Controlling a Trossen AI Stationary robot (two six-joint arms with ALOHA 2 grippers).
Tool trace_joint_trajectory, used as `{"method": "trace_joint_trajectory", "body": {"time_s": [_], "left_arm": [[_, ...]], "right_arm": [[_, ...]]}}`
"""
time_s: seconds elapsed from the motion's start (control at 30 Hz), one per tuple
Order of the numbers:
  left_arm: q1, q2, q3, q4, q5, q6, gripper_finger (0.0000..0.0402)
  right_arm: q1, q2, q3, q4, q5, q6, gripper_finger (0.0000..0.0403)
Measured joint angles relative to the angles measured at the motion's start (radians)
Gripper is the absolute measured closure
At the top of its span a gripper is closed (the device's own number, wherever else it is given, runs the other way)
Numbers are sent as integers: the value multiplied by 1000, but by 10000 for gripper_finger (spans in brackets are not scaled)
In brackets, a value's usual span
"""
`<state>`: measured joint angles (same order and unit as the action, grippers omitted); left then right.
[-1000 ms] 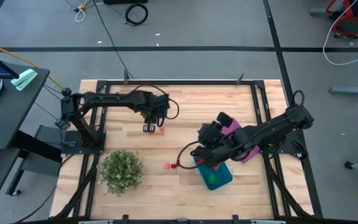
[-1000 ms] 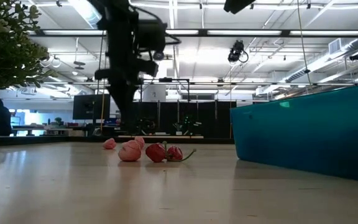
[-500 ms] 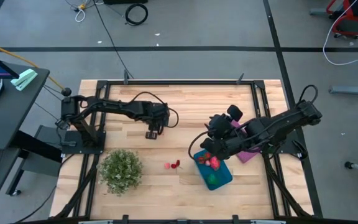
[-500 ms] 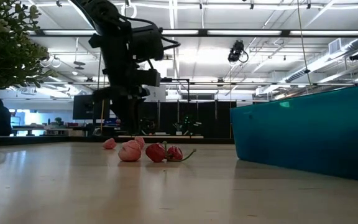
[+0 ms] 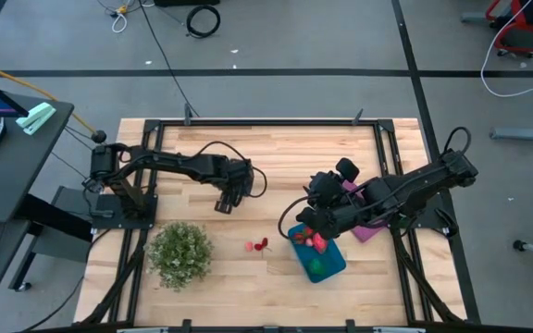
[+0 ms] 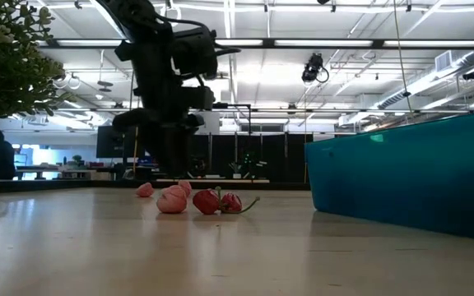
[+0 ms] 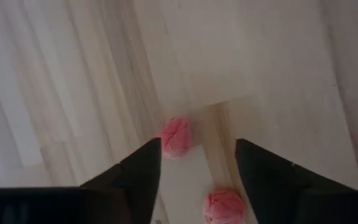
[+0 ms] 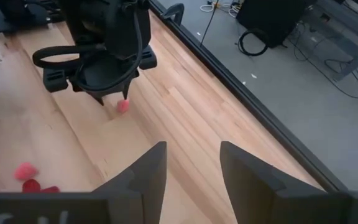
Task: Pick and placing Produce into tupperware
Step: Put the pink peach into the blue bin
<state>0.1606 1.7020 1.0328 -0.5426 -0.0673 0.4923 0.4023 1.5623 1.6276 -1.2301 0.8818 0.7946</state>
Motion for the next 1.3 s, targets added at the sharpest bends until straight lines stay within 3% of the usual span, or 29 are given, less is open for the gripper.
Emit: {"method": "trace_joint_trajectory", "body": {"time_s": [0.27, 0.5, 1.3], "left_arm": [[0, 62, 1, 14, -7, 32, 139], [15, 84, 3, 72, -66, 43, 145], [141, 86, 2, 45, -67, -11, 171]], "right_arm": [[0, 1, 0, 0, 0, -2, 245], [0, 1, 0, 0, 0, -6, 245], [0, 1, 0, 0, 0, -9, 245]]}}
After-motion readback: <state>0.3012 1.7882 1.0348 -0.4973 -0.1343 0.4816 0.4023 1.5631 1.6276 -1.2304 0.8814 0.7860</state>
